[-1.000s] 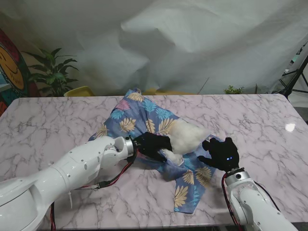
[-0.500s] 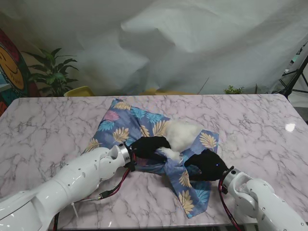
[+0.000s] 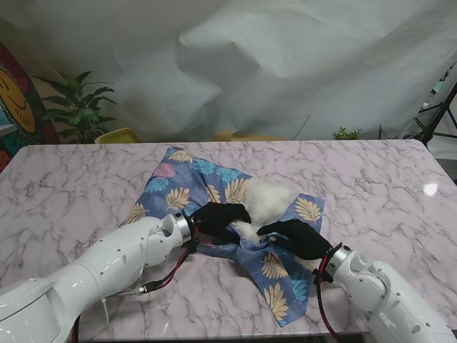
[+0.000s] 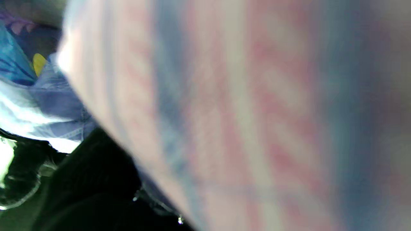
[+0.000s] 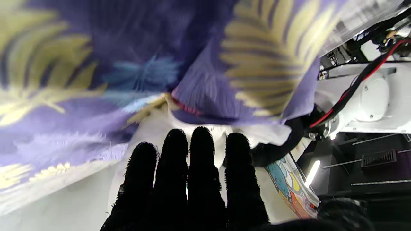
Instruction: Put a pillowcase on a pillow
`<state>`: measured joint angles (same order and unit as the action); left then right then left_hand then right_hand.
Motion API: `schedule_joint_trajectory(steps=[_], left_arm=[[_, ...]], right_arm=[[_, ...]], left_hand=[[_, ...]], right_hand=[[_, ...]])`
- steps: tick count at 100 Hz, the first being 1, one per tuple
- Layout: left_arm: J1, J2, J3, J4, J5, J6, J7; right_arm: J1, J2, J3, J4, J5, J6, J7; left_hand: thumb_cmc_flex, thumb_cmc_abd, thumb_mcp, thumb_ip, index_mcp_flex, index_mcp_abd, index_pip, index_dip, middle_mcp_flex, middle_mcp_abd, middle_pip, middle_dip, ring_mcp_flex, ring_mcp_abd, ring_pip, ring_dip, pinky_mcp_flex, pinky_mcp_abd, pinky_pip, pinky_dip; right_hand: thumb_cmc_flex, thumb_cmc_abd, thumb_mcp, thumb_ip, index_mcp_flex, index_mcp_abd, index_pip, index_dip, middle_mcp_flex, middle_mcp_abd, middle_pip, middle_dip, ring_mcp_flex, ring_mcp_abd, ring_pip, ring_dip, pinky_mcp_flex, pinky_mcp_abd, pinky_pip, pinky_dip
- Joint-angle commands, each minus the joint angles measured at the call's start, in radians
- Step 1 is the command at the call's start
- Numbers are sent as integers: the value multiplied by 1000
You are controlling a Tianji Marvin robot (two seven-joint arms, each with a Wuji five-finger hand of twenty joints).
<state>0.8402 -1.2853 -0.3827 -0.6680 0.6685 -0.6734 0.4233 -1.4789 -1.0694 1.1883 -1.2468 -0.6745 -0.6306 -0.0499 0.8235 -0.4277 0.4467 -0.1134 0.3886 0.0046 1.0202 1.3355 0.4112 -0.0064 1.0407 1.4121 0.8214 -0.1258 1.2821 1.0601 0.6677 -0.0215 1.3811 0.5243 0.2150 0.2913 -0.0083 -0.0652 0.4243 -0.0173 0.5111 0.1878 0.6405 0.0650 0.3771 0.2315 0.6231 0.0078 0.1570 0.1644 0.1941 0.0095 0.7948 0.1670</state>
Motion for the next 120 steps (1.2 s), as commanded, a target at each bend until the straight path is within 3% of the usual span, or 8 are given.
schedule_joint_trajectory(steps=[1, 20, 35, 55, 69, 87, 103, 120], left_arm=[[13, -2, 1, 33, 6, 19, 2], [21, -17, -12, 49, 6, 28, 56], [21, -28, -13, 72, -10, 15, 60], [23, -40, -11, 89, -26, -10, 54], [28, -49, -22, 97, -41, -10, 60], [35, -63, -38, 109, -68, -12, 60], [38, -79, -38, 124, -83, -24, 66], [45, -87, -48, 128, -98, -29, 69]], right_arm=[[2, -5, -18, 19, -39, 26, -29], [10, -4, -46, 30, -77, 116, -54], [2, -2, -57, 21, -155, 183, -122], [69, -21, -122, 119, -91, 78, -164], [122, -45, -179, 197, 11, -24, -161], [167, -71, -238, 262, 16, -62, -243], [183, -82, -268, 274, 16, -58, -275], [169, -82, -267, 243, -4, -13, -299]], left_hand=[[146, 22, 69, 23, 46, 151, 254, 127, 12, -37, 23, 42, 27, -71, 50, 20, 15, -66, -86, -23], [162, 28, 56, 27, 54, 159, 261, 139, 24, -33, 29, 54, 41, -77, 62, 22, 30, -68, -77, -26], [168, 28, 51, 30, 57, 159, 261, 145, 26, -33, 28, 57, 43, -80, 62, 22, 32, -69, -77, -29], [169, 29, 48, 32, 57, 157, 259, 148, 27, -35, 25, 58, 42, -80, 62, 22, 32, -69, -76, -31], [169, 30, 46, 32, 55, 158, 258, 151, 26, -34, 24, 59, 43, -84, 62, 22, 32, -69, -76, -33], [173, 32, 42, 33, 55, 161, 257, 153, 26, -31, 24, 60, 44, -84, 63, 24, 34, -70, -77, -36], [172, 35, 38, 33, 52, 161, 255, 154, 26, -30, 23, 59, 46, -86, 63, 24, 41, -72, -78, -39], [172, 36, 32, 33, 52, 163, 255, 155, 27, -28, 23, 59, 51, -87, 63, 25, 46, -71, -78, -42]], right_hand=[[-36, 72, -22, 15, 58, 11, 11, -12, 52, 8, 2, 2, 49, 16, 46, 27, 21, 14, 38, 18], [-62, 102, -25, 16, 154, 14, 51, 1, 167, 17, 48, 21, 164, 46, 91, 64, 87, 41, 86, 39], [-72, 109, -19, 20, 221, -1, 78, 12, 239, 6, 98, 43, 239, 63, 136, 123, 132, 69, 136, 63], [-72, 110, -18, 20, 152, -11, 41, 0, 139, -11, 15, 11, 124, 9, 29, 80, 56, 8, 59, 32], [-69, 107, -18, 19, 155, 11, 42, 0, 142, -7, 18, 13, 115, 5, 29, 70, 47, -8, 46, 28], [-63, 103, -17, 19, 78, 45, -4, -19, 43, 5, -26, -3, 18, -6, -11, 25, 0, -31, -6, 6], [-59, 96, -20, 17, -62, 110, -82, -59, -106, 42, -76, -22, -119, 6, -46, -21, -60, -41, -64, -22], [-64, 85, -20, 16, -165, 198, -169, -116, -218, 125, -113, -42, -198, 74, -70, -45, -105, 8, -87, -39]])
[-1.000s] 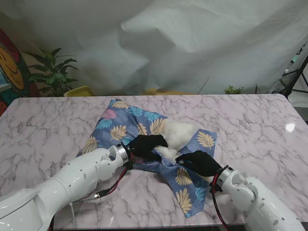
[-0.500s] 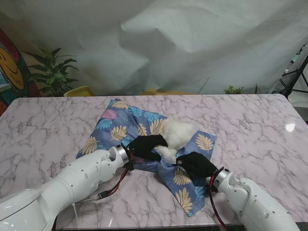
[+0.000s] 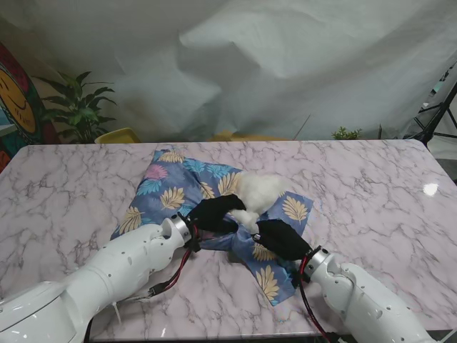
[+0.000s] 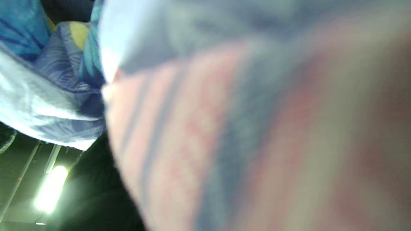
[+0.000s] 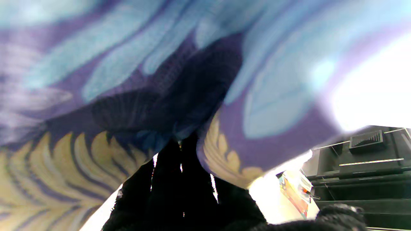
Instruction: Put a pillowcase on a pillow
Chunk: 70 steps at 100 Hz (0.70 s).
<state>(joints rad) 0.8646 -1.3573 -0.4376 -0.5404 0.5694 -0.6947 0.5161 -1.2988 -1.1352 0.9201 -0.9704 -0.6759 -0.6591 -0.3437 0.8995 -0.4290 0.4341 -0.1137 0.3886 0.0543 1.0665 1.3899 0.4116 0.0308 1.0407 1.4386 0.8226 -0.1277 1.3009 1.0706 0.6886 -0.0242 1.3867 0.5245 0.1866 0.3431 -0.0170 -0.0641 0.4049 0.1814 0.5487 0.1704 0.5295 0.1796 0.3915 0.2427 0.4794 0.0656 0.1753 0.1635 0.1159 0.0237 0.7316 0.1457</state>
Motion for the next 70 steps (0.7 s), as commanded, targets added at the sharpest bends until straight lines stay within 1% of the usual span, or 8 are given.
schedule_joint_trajectory(steps=[1, 14, 24, 35, 45, 57, 63, 70], left_arm=[[21, -15, 5, 0, 1, -8, -24], [37, -10, -20, -22, -11, -9, -33], [46, -6, -37, -36, -22, -8, -46], [49, -9, -43, -31, -35, -14, -53], [51, -12, -46, -29, -42, -19, -58], [54, -28, -52, -13, -63, -33, -56], [56, -34, -57, -10, -69, -35, -47], [61, -39, -66, -12, -78, -34, -42]], right_arm=[[-13, -15, 2, -37, -7, 21, -9], [-38, -12, 20, -74, -50, 77, -57], [-58, -10, 43, -98, -75, 98, -88], [-67, -10, 55, -108, -98, 102, -123], [-56, -19, 49, -90, -85, 55, -133], [-28, -26, 25, -62, -34, -12, -75], [-12, -27, 10, -51, 14, -32, -12], [10, -30, -13, -31, 57, -39, 34]], left_hand=[[96, 38, 44, 34, 52, 113, 208, 101, 26, -65, 23, 33, 50, -85, 44, 14, 25, -68, -84, -42], [98, 40, 42, 34, 52, 112, 208, 101, 28, -64, 23, 32, 52, -86, 44, 15, 28, -69, -83, -43], [98, 39, 40, 35, 52, 113, 208, 101, 28, -65, 23, 32, 53, -87, 43, 15, 29, -69, -82, -43], [99, 40, 38, 35, 53, 113, 208, 100, 29, -64, 23, 31, 55, -86, 44, 15, 32, -68, -81, -44], [100, 38, 37, 36, 54, 114, 207, 99, 31, -64, 23, 30, 58, -87, 44, 16, 34, -70, -80, -44], [101, 38, 36, 37, 55, 114, 208, 99, 31, -63, 24, 30, 60, -87, 45, 16, 36, -70, -79, -45], [99, 39, 35, 37, 54, 115, 208, 99, 32, -63, 24, 30, 61, -88, 45, 17, 38, -70, -78, -45], [100, 40, 35, 37, 54, 116, 208, 99, 32, -62, 24, 30, 62, -87, 46, 17, 39, -70, -77, -45]], right_hand=[[-37, 34, -11, 15, -143, 3, -221, -111, -110, 12, -129, -56, -55, 18, -88, -46, -27, -3, -25, -21], [-37, 23, -10, 16, -164, 46, -251, -136, -130, 46, -125, -56, -54, 49, -83, -48, -20, 25, -18, -24], [-34, 11, -9, 17, -162, 49, -256, -142, -129, 51, -114, -52, -44, 54, -78, -46, -14, 33, -12, -22], [-32, 4, -8, 18, -131, 32, -243, -140, -108, 36, -97, -46, -24, 44, -70, -42, -2, 27, -3, -20], [-25, -3, -3, 20, -65, -32, -173, -108, -38, -3, -82, -41, 27, 12, -56, -36, 22, 13, 15, -13], [-27, 14, -2, 22, 10, -99, -80, -58, 53, -52, -80, -40, 91, -24, -39, -26, 48, -4, 31, -3], [-31, 26, -3, 22, 44, -111, -59, -48, 93, -60, -70, -36, 123, -25, -27, -21, 69, -2, 43, 2], [-33, 34, -3, 22, 81, -117, -32, -32, 149, -61, -63, -33, 166, -16, -13, -14, 93, 13, 63, 12]])
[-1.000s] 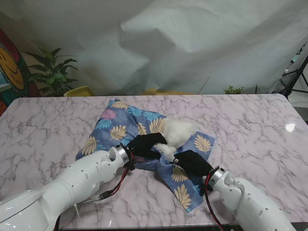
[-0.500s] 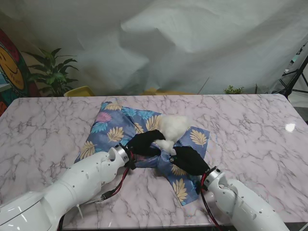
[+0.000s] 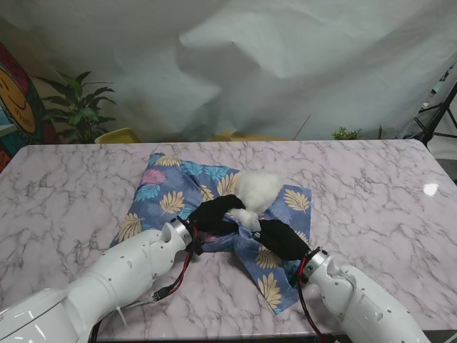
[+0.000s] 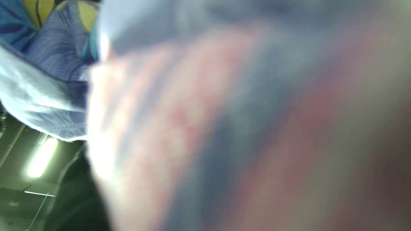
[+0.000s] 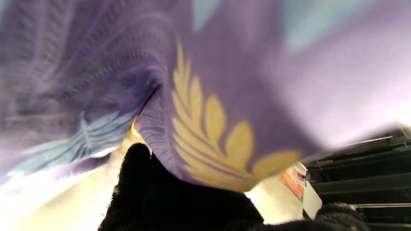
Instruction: Put a pillowcase on a pillow
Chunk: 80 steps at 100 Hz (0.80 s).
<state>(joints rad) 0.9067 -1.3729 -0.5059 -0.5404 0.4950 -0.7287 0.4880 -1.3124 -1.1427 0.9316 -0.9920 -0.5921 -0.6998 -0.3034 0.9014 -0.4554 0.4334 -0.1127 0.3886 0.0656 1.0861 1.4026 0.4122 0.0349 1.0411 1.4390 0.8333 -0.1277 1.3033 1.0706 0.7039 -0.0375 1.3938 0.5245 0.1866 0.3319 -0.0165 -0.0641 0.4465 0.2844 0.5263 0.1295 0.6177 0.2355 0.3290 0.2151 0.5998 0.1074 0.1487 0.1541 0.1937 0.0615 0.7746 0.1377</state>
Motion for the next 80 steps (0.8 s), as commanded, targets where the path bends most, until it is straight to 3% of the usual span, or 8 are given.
schedule_joint_trajectory(steps=[1, 18, 33, 41, 50, 59, 65, 80], left_arm=[[19, -24, 1, -13, -5, 0, -13], [34, -24, -27, -32, -29, 5, -18], [36, -19, -35, -39, -35, 16, -27], [37, -17, -38, -41, -39, 21, -33], [38, -11, -40, -49, -41, 29, -45], [39, -3, -42, -58, -45, 37, -64], [39, -1, -42, -59, -48, 38, -73], [37, 9, -34, -58, -48, 27, -104]], right_arm=[[27, -22, -27, -7, -19, 2, 2], [69, -31, -62, 46, 143, -13, 133], [77, -33, -66, 63, 317, -40, 259], [72, -28, -63, 56, 398, -41, 326], [67, -15, -58, 43, 472, -34, 402], [66, 5, -51, 28, 499, -22, 468], [65, 20, -43, 15, 494, -15, 502], [43, 63, 6, -57, 431, 35, 574]], left_hand=[[98, 67, 35, 36, 54, 104, 189, 86, 32, -66, 24, 30, 52, -87, 44, 17, 24, -56, -83, -45], [99, 68, 33, 36, 53, 106, 188, 86, 31, -63, 24, 30, 54, -88, 45, 18, 28, -56, -80, -45], [100, 70, 29, 36, 52, 107, 188, 86, 31, -63, 24, 30, 54, -88, 47, 19, 28, -56, -79, -46], [101, 72, 28, 36, 51, 106, 189, 87, 30, -63, 23, 30, 54, -89, 47, 20, 28, -56, -78, -46], [101, 74, 24, 36, 50, 105, 189, 88, 30, -63, 23, 30, 54, -89, 48, 20, 28, -56, -78, -46], [100, 74, 22, 36, 50, 104, 188, 88, 30, -64, 23, 29, 54, -90, 48, 20, 28, -56, -77, -47], [101, 74, 21, 36, 51, 103, 188, 88, 30, -65, 23, 29, 54, -90, 48, 20, 28, -56, -77, -47], [102, 75, 17, 37, 51, 99, 188, 87, 31, -67, 23, 28, 52, -90, 49, 20, 26, -56, -78, -48]], right_hand=[[-33, 47, -4, 22, 42, -220, -8, 10, 66, -116, 0, -5, 51, -57, 16, -4, 17, -24, 21, 21], [-30, 46, -5, 22, 149, -227, 59, 49, 289, -120, 105, 39, 223, -19, 85, 27, 99, 16, 92, 54], [-1, 17, -4, 22, 363, -255, 196, 121, 576, -176, 484, 231, 589, 23, 352, 175, 306, 85, 262, 112], [31, -30, -2, 22, 413, -252, 232, 161, 630, -219, 683, 385, 705, 21, 679, 360, 459, 192, 374, 117], [49, -68, 0, 23, 438, -255, 249, 196, 652, -260, 807, 506, 713, -29, 1075, 537, 615, 268, 504, 108], [49, -99, 3, 24, 435, -285, 246, 233, 656, -297, 826, 584, 716, -104, 1326, 640, 780, 282, 679, 83], [47, -119, 5, 25, 405, -300, 238, 236, 641, -321, 825, 596, 718, -182, 1439, 691, 887, 254, 802, 93], [60, -166, 12, 27, 303, -292, 212, 215, 557, -321, 765, 580, 723, -312, 1510, 740, 947, 109, 1026, 182]])
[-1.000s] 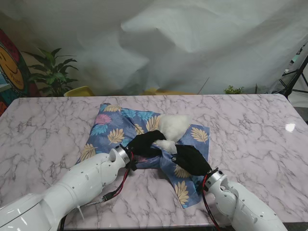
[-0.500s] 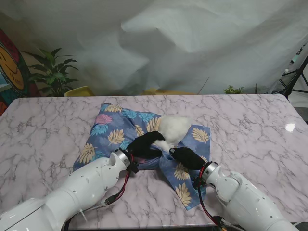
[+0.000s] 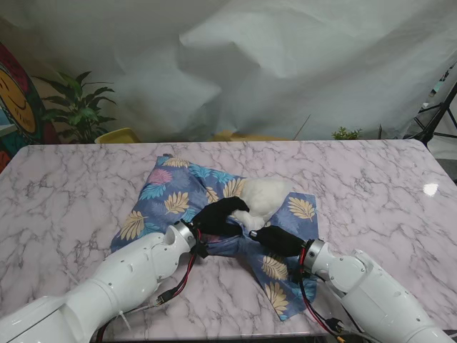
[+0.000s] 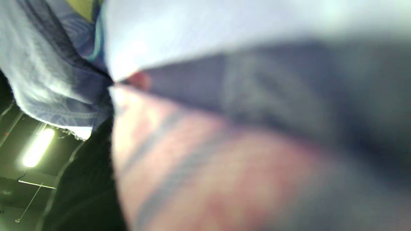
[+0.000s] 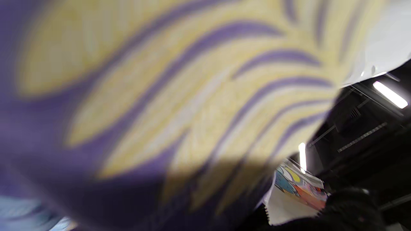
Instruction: Put a pillowcase on a pillow
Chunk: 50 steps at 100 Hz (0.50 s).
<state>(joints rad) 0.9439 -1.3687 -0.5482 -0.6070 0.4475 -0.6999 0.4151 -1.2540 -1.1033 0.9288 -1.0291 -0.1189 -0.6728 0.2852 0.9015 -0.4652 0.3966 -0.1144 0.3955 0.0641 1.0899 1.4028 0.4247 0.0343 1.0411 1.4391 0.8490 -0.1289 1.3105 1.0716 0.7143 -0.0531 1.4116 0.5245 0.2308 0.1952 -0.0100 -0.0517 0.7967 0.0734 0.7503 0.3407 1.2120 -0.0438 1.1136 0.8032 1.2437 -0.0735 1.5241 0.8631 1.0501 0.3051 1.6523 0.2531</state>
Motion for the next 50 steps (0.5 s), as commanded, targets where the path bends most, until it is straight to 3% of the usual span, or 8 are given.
schedule_joint_trajectory(steps=[1, 8, 14, 21, 26, 33, 37, 50], left_arm=[[-1, 5, 10, 10, -1, -3, -32], [-3, 9, 17, 15, 0, -11, -47], [-5, 13, 23, 17, 1, -16, -60], [-7, 18, 29, 18, -2, -20, -82], [-8, 22, 33, 17, -8, -22, -103], [-12, 26, 43, 17, -13, -25, -125], [-15, 26, 49, 20, -15, -29, -135], [-26, 33, 72, 20, -8, -31, -163]], right_arm=[[-17, 26, 13, -25, -50, 11, -12], [-33, 42, 43, -64, -80, 40, 22], [-47, 57, 73, -103, -117, 65, 52], [-61, 69, 106, -140, -177, 83, 64], [-72, 75, 129, -164, -204, 94, 72], [-88, 78, 158, -194, -246, 108, 69], [-96, 78, 173, -209, -291, 110, 54], [-136, 76, 226, -275, -512, 115, -62]], left_hand=[[101, 85, 54, 39, 44, 100, 184, 87, 18, -67, 23, 28, 36, -88, 42, 19, 16, -41, -95, -48], [102, 84, 53, 39, 45, 99, 184, 87, 18, -68, 22, 27, 36, -89, 43, 19, 15, -42, -95, -48], [102, 85, 53, 39, 45, 98, 184, 86, 18, -69, 22, 27, 35, -88, 44, 19, 13, -40, -94, -48], [103, 85, 53, 40, 45, 97, 183, 86, 17, -70, 22, 26, 35, -87, 45, 19, 12, -40, -93, -47], [104, 85, 53, 40, 44, 96, 183, 85, 16, -70, 21, 25, 34, -86, 46, 20, 11, -40, -91, -47], [104, 86, 50, 40, 42, 90, 183, 84, 17, -73, 20, 23, 35, -85, 51, 21, 11, -41, -84, -44], [106, 88, 50, 40, 40, 86, 182, 84, 18, -75, 19, 21, 37, -85, 53, 21, 12, -41, -81, -43], [121, 91, 38, 38, 39, 64, 183, 85, 23, -85, 13, 1, 39, -85, 57, 21, 12, -38, -75, -42]], right_hand=[[17, -31, 6, 15, -55, -80, -14, 1, -44, -41, -25, -12, 79, -140, 135, 33, 94, -146, 157, 74], [28, -59, 10, 17, -88, -71, -17, -14, -79, -27, -49, -34, 80, -204, 173, 71, 114, -248, 238, 160], [19, -70, 21, 17, -109, -70, -16, -26, -102, -24, -50, -46, 84, -274, 185, 112, 141, -366, 333, 285], [7, -68, 35, 17, -81, -87, 6, -19, -71, -41, -30, -42, 85, -312, 209, 135, 157, -414, 408, 368], [4, -69, 42, 18, -17, -116, 39, -9, -5, -58, -2, -35, 85, -311, 213, 141, 157, -417, 409, 384], [-8, -76, 71, 16, 131, -164, 130, 27, 140, -114, 76, -1, 84, -275, 223, 146, 151, -337, 386, 404], [-31, -91, 121, 13, 217, -200, 191, 85, 218, -153, 99, 26, 84, -275, 226, 179, 151, -320, 388, 416], [-95, -127, 244, 4, 348, -306, 319, 242, 234, -248, 240, 94, 86, -324, 218, 214, 153, -333, 395, 426]])
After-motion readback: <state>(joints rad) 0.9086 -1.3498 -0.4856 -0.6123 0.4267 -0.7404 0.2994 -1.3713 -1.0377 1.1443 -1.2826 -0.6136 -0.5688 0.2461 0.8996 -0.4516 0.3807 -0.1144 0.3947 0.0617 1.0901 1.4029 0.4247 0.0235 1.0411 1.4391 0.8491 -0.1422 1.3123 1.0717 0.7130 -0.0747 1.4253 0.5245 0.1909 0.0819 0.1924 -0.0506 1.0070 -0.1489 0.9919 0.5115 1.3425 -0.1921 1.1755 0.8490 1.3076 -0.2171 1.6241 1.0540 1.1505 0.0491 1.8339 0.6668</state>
